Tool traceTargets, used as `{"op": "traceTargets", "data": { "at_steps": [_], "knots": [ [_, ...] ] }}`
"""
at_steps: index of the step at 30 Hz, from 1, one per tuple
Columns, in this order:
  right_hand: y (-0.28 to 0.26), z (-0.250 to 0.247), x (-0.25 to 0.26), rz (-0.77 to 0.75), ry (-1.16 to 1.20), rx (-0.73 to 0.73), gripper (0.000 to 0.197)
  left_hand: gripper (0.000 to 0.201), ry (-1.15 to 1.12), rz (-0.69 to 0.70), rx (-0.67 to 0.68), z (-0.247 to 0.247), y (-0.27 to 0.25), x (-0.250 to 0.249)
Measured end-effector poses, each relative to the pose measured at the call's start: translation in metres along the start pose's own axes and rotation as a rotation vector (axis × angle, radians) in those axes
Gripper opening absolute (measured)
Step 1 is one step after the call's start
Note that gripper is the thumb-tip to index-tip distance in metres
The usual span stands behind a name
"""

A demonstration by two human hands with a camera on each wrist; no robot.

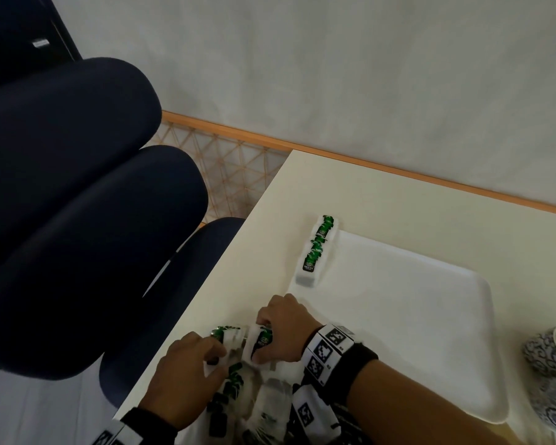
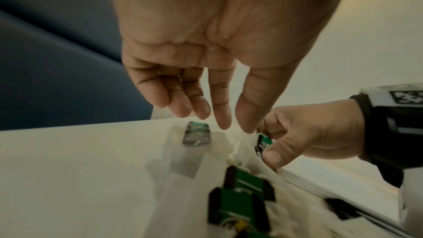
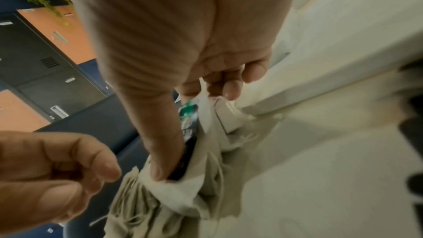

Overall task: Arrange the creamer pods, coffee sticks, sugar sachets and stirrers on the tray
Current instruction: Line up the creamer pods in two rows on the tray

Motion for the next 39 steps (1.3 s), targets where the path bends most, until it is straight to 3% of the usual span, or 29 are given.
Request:
{"op": "traceTargets", "data": {
  "at_steps": [8,12,16,19,23,26,29,31,33,39],
  "knots": [
    [-0.018,-0.003,0.013,-0.082,0.065,-0.009,0.032,0.019,-0.02,0.027,0.008,0.002,-0.002,-0.002],
    [-0.03,-0.013,0.024,-0.146,0.146,-0.036,0.024,0.039,-0.131,0.082,0.059,-0.001,0.0,-0.019],
    [-0.038,-0.031,0.031,-0.142,0.26,-0.026,0.019,0.064,-0.388,0.085,0.17,-0.001,0.003,-0.035],
    [-0.043,-0.048,0.036,-0.137,0.379,-0.077,0.015,0.046,-0.617,0.061,0.253,0.002,0.007,-0.045],
    [-0.049,-0.068,0.037,-0.116,0.49,-0.184,0.023,0.012,-0.843,0.014,0.242,-0.004,0.009,-0.056],
    [-0.055,-0.078,0.037,-0.117,0.552,-0.211,0.022,0.022,-0.939,-0.013,0.22,-0.009,0.011,-0.056],
    [-0.061,-0.088,0.039,-0.144,0.553,-0.275,0.019,0.009,-1.051,-0.054,0.212,-0.013,0.012,-0.058],
    [-0.065,-0.092,0.038,-0.153,0.604,-0.327,0.019,0.019,-1.051,-0.067,0.166,-0.017,0.014,-0.057],
    [-0.07,-0.095,0.038,-0.15,0.64,-0.353,0.024,0.015,-1.036,-0.068,0.122,-0.023,0.015,-0.058],
    [-0.086,-0.112,0.042,-0.172,0.564,-0.494,0.027,0.029,-1.008,0.022,0.02,-0.043,0.013,-0.075]
  ]
}}
Point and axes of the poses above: each hand's wrist, its own y-axis towards the middle knuckle, its own z-axis out of the palm, x = y × z, the point moved 9 cm from there along y, towards the middle knuckle, and after that the axes turned 1 degree about y, right-handed, at the moved point
